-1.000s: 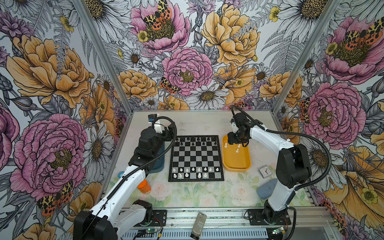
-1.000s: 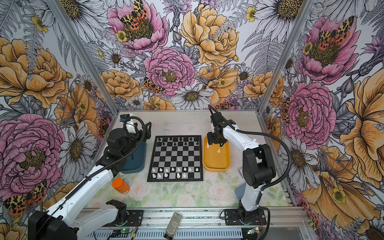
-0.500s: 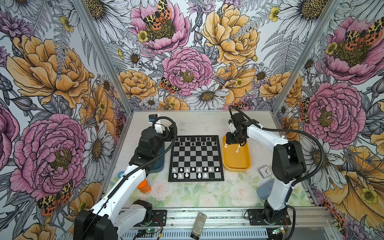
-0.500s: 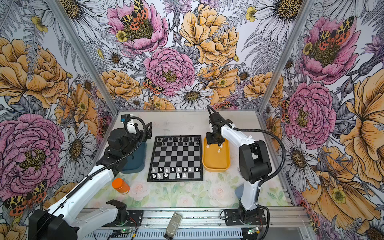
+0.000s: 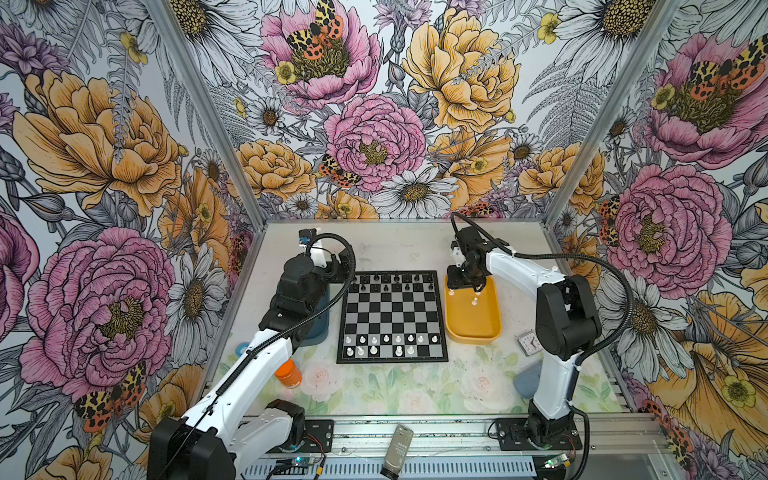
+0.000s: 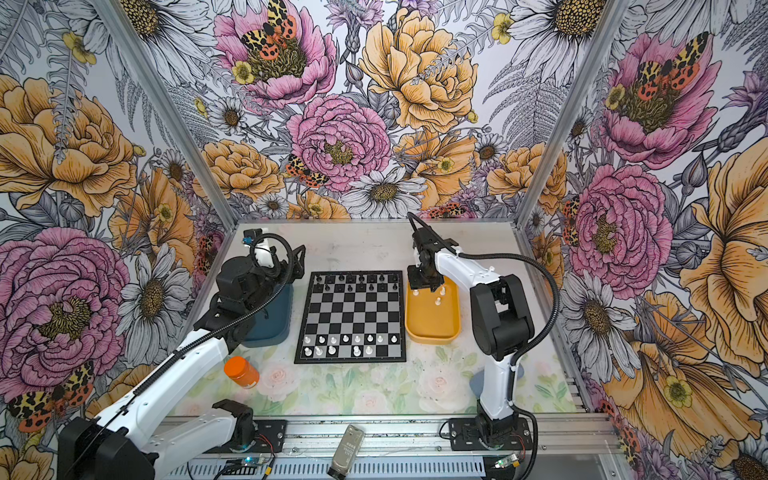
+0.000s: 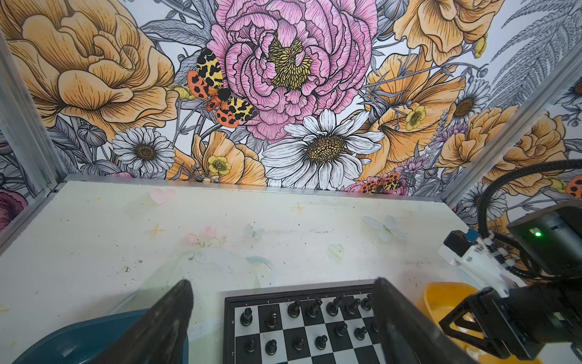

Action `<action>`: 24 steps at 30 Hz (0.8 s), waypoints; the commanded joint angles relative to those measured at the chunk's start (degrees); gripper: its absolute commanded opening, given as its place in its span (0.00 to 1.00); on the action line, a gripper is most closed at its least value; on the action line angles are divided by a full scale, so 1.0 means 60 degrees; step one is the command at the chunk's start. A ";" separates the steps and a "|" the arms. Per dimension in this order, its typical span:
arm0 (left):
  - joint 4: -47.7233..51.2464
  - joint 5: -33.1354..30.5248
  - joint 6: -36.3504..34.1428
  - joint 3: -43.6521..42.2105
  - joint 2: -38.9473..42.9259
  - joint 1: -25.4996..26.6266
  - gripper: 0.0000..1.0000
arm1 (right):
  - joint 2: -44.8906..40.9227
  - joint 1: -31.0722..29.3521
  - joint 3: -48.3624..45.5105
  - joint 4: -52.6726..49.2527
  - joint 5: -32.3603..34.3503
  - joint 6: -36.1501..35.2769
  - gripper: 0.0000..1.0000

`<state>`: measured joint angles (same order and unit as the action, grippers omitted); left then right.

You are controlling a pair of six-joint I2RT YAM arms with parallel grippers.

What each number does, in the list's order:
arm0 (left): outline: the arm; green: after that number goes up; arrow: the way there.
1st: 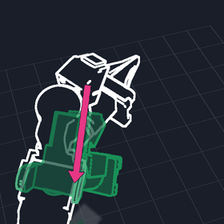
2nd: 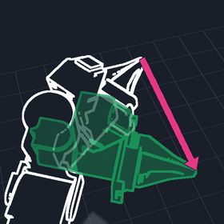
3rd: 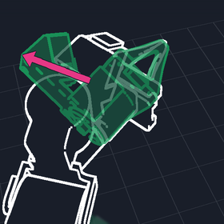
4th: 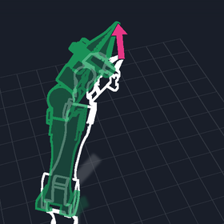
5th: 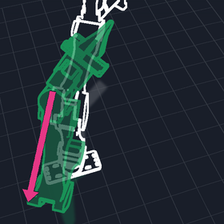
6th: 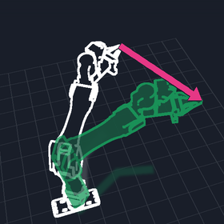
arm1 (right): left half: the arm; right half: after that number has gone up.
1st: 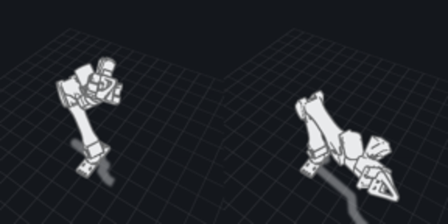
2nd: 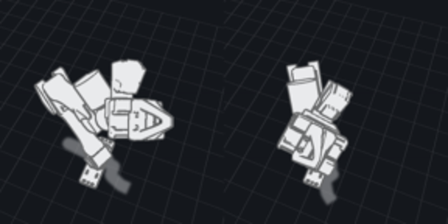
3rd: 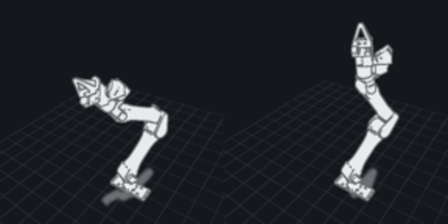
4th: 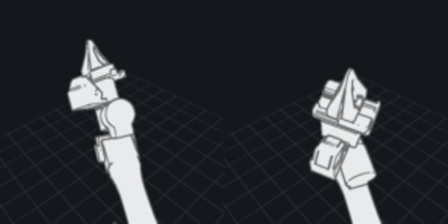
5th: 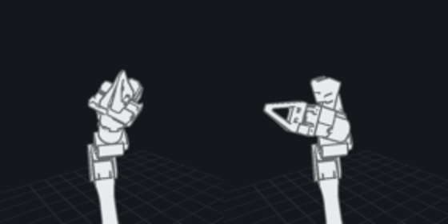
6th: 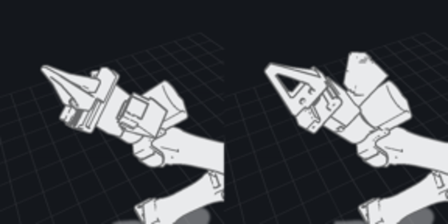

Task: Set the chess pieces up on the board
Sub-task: 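Lower the right gripper onto a white piece in the yellow tray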

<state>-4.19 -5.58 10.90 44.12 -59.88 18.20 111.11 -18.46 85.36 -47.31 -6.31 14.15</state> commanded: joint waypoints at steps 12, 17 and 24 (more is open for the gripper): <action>-0.0207 -0.0088 -0.0176 -0.0113 -0.0048 0.0092 0.91 | 0.0446 -0.0047 0.0466 0.0165 0.0169 0.0093 0.37; -0.0196 -0.0084 -0.0191 -0.0102 -0.0049 0.0096 0.91 | 0.0558 -0.0044 0.0496 0.0165 0.0099 0.0101 0.36; -0.0210 -0.0066 -0.0190 -0.0102 -0.0086 0.0085 0.91 | 0.0654 -0.0064 0.0518 0.0158 0.0067 0.0075 0.36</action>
<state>-4.16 -5.58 10.46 44.12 -59.88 18.26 114.17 -18.46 87.07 -47.29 -6.11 14.15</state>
